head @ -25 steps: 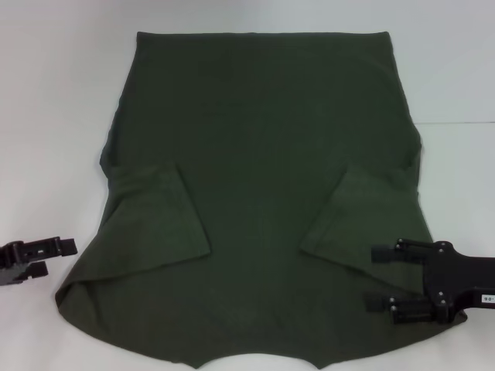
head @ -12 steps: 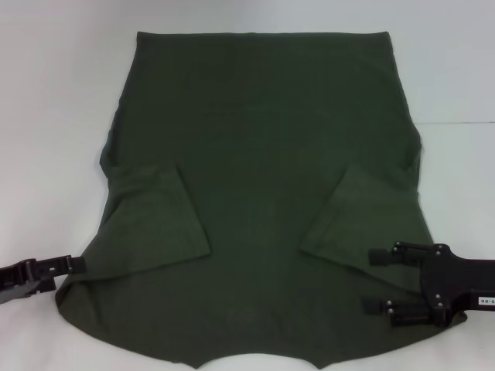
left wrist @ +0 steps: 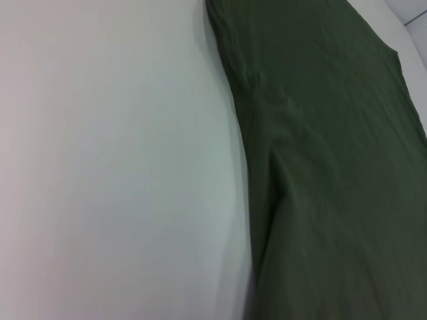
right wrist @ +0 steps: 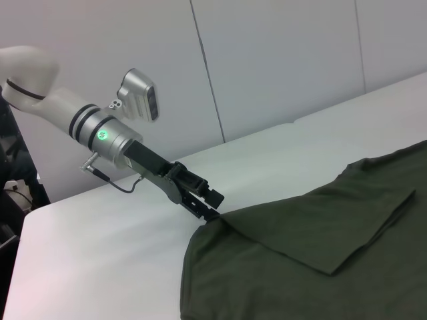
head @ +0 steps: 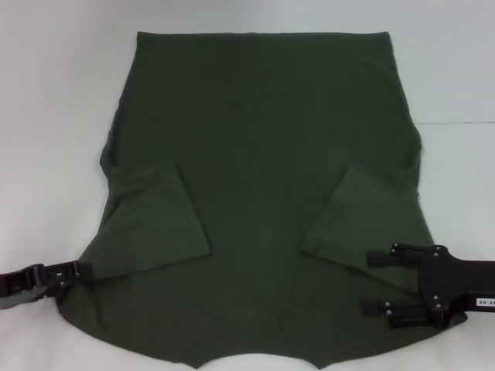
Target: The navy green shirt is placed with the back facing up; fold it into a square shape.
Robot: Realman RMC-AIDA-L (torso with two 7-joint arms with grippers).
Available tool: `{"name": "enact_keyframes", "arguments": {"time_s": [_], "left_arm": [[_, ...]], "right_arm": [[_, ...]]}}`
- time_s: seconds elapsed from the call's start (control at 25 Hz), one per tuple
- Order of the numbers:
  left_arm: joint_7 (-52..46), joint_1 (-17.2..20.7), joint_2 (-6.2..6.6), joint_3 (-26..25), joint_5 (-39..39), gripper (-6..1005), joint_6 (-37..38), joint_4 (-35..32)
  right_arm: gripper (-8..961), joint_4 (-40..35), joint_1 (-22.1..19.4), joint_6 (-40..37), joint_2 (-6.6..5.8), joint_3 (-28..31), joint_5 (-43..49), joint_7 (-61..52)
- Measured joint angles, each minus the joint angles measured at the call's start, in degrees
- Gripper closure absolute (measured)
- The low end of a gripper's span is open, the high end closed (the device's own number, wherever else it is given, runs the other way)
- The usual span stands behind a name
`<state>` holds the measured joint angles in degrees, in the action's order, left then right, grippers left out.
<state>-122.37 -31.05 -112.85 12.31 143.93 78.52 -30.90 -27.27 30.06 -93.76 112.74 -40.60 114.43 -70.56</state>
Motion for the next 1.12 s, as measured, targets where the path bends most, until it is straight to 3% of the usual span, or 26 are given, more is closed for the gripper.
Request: {"name": "enact_keyframes", "arguments": {"time_s": [1.12], "left_arm": [[-3.1,-2.7,-0.36,2.9,0.1,118,1.0,3.3]], "right_arm": [[54,0.2,-0.3,-0.5,0.01,0.0,0.0,0.0]]}}
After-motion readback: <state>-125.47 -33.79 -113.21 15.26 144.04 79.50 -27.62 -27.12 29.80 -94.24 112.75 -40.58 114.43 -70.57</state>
